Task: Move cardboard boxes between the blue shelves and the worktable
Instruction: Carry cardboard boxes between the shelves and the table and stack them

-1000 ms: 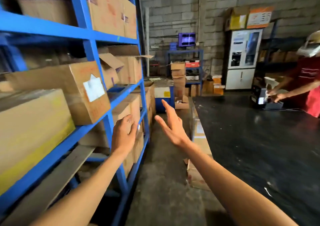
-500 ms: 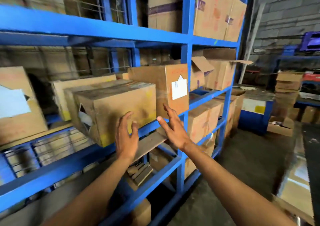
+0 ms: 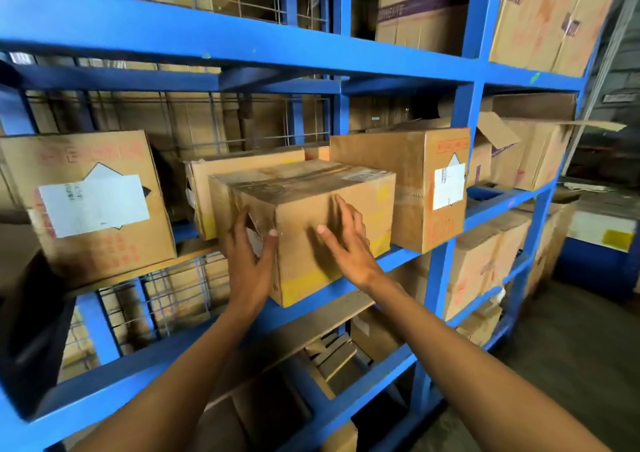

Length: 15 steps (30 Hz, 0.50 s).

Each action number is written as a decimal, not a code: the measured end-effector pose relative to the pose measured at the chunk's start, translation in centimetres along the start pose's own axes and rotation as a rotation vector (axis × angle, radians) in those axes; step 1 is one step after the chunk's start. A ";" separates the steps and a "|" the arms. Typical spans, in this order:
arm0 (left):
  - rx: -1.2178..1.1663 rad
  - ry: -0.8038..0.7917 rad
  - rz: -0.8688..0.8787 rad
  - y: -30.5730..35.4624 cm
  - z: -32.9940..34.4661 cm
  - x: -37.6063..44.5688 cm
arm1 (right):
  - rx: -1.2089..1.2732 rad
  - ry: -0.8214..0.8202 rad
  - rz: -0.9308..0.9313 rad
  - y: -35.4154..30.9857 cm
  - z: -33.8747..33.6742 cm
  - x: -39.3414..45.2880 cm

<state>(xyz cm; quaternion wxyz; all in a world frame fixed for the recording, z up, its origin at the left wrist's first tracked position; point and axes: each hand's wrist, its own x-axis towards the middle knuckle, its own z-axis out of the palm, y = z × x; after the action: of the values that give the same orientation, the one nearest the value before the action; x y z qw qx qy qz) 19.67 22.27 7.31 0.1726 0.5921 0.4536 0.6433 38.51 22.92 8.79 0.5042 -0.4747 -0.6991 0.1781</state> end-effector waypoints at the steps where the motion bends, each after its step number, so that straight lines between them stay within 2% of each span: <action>1: 0.032 -0.029 0.001 0.2 0.5 0.4 | -0.005 0.027 0.018 0.5 0.2 0.9; 4: 0.098 -0.035 -0.004 1.2 2.1 1.5 | -0.001 0.055 0.077 1.9 0.1 3.5; 8: 0.003 -0.036 -0.028 0.1 3.9 3.4 | 0.029 0.161 0.135 3.5 -0.8 6.4; 12: 0.012 0.019 0.034 -0.8 4.5 3.6 | 0.191 0.327 0.334 5.5 -2.7 9.1; 15: -0.018 0.027 0.060 -1.7 3.8 4.0 | 0.199 0.365 0.421 7.0 -4.1 10.5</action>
<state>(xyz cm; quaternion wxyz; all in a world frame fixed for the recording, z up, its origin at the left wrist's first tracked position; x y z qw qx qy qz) 21.66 27.63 7.96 0.1524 0.5953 0.4320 0.6602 45.06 34.22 11.02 0.6176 -0.5816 -0.4622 0.2581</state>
